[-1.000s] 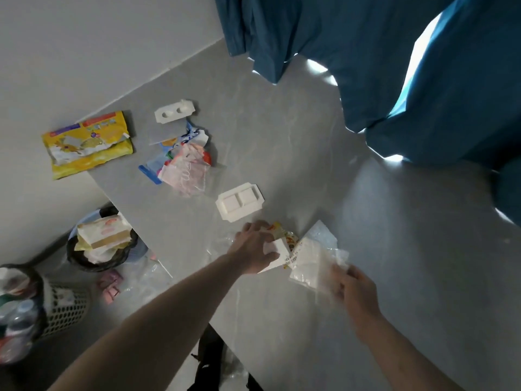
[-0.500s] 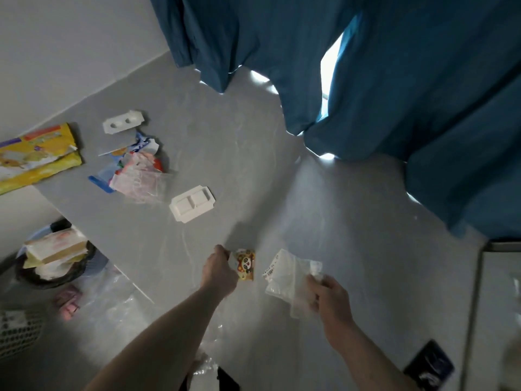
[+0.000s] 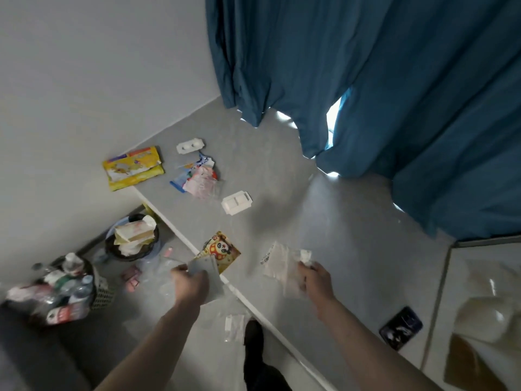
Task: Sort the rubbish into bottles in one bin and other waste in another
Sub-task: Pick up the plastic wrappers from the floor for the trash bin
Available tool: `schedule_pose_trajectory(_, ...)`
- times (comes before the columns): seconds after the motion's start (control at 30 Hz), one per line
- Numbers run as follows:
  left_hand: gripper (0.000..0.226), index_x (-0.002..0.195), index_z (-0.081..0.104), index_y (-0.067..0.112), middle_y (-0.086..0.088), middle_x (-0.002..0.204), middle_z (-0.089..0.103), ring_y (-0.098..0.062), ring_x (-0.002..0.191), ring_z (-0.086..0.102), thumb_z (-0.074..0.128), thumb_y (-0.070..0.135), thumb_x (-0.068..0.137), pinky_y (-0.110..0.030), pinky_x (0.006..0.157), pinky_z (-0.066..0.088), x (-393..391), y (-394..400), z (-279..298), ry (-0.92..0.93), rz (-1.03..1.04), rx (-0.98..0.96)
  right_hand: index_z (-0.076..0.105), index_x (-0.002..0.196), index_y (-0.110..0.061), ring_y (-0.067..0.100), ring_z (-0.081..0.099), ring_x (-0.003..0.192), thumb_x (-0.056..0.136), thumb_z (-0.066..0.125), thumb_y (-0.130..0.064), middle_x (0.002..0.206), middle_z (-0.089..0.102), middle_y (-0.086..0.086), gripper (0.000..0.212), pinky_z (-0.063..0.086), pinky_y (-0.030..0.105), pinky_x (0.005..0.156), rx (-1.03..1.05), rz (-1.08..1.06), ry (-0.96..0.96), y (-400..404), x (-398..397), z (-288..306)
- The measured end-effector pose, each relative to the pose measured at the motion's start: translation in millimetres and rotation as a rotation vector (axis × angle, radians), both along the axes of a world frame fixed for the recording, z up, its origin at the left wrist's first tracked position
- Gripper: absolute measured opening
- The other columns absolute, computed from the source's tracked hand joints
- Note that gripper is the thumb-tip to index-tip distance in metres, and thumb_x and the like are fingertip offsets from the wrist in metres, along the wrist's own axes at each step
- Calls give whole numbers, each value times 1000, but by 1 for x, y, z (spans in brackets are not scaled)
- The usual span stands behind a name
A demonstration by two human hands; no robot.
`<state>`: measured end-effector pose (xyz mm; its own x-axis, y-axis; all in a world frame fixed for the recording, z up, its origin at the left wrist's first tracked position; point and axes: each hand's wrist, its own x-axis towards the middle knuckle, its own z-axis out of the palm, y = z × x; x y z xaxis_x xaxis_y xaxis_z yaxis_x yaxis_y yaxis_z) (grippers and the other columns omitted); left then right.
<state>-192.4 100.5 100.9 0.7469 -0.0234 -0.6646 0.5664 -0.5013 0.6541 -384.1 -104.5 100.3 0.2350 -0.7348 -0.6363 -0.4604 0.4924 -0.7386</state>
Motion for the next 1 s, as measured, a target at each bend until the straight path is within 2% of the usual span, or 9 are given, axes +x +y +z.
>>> schedule_pose_trajectory(0.07, 46, 130, 41, 7, -20, 120, 54, -39, 104, 59, 63, 11, 90, -55, 87, 56, -2, 37, 17, -25, -4, -10, 59, 71, -16, 12, 44, 45, 89, 68, -17, 56, 50, -2, 20, 39, 28, 52, -10, 36, 0, 28, 8, 12)
schedule_pose_trajectory(0.2, 43, 135, 45, 3, -23, 121, 57, -41, 106, 60, 61, 5, 95, -41, 73, 55, -7, 109, 39, -76, -19, -32, 56, 66, -17, 13, 42, 48, 88, 68, -14, 55, 47, -4, 25, 37, 26, 50, -50, 119, -12, 82, 28, 37)
schedule_pose_trajectory(0.33, 40, 132, 55, 2, -21, 112, 64, -39, 98, 64, 58, 5, 92, -49, 81, 59, -7, 169, 61, -51, 71, 53, 60, 69, -16, 18, 45, 57, 84, 72, -21, 58, 49, -2, 20, 40, 30, 59, -45, 227, -41, 129, 58, 54)
schedule_pose_trajectory(0.4, 39, 133, 55, 4, -18, 106, 64, -37, 92, 64, 56, 5, 93, -48, 79, 60, -3, 192, 74, -40, 137, 71, 63, 75, -15, 18, 45, 57, 86, 72, -19, 60, 50, -1, 15, 39, 27, 56, -30, 269, -58, 148, 80, 60)
schedule_pose_trajectory(0.57, 39, 132, 56, 8, -10, 93, 64, -24, 75, 62, 52, 4, 94, -29, 52, 48, 17, 231, 102, -18, 324, 20, 60, 76, -14, 18, 42, 55, 88, 71, -18, 61, 47, 2, 16, 35, 23, 49, 5, 452, -67, 186, 145, 65)
schedule_pose_trajectory(0.67, 32, 123, 62, 6, -11, 95, 68, -29, 81, 66, 54, 6, 92, -40, 68, 59, 34, 254, 111, -51, 420, 0, 62, 79, -12, 19, 48, 56, 87, 72, -19, 62, 52, 2, 14, 40, 26, 55, 16, 535, -83, 204, 186, 67)
schedule_pose_trajectory(0.77, 31, 110, 63, 8, -10, 93, 68, -33, 85, 68, 62, 15, 80, -49, 83, 60, 51, 278, 108, -45, 507, -31, 65, 82, -10, 19, 53, 60, 88, 71, -18, 64, 57, 1, 12, 45, 29, 58, 38, 612, -92, 222, 222, 68)
schedule_pose_trajectory(0.87, 29, 89, 57, 18, -13, 94, 68, -37, 87, 69, 60, 25, 61, -57, 82, 59, 67, 300, 108, -38, 564, -82, 64, 77, -12, 21, 53, 62, 86, 72, -22, 64, 56, 1, 16, 45, 31, 63, 32, 673, -75, 241, 253, 72)
schedule_pose_trajectory(1.0, 17, 89, 55, 17, -17, 94, 67, -41, 87, 68, 67, 16, 77, -57, 80, 59, 114, 323, 104, -34, 612, -131, 64, 78, -12, 23, 54, 67, 82, 73, -28, 65, 56, 3, 18, 45, 34, 65, 20, 709, -63, 259, 304, 66)
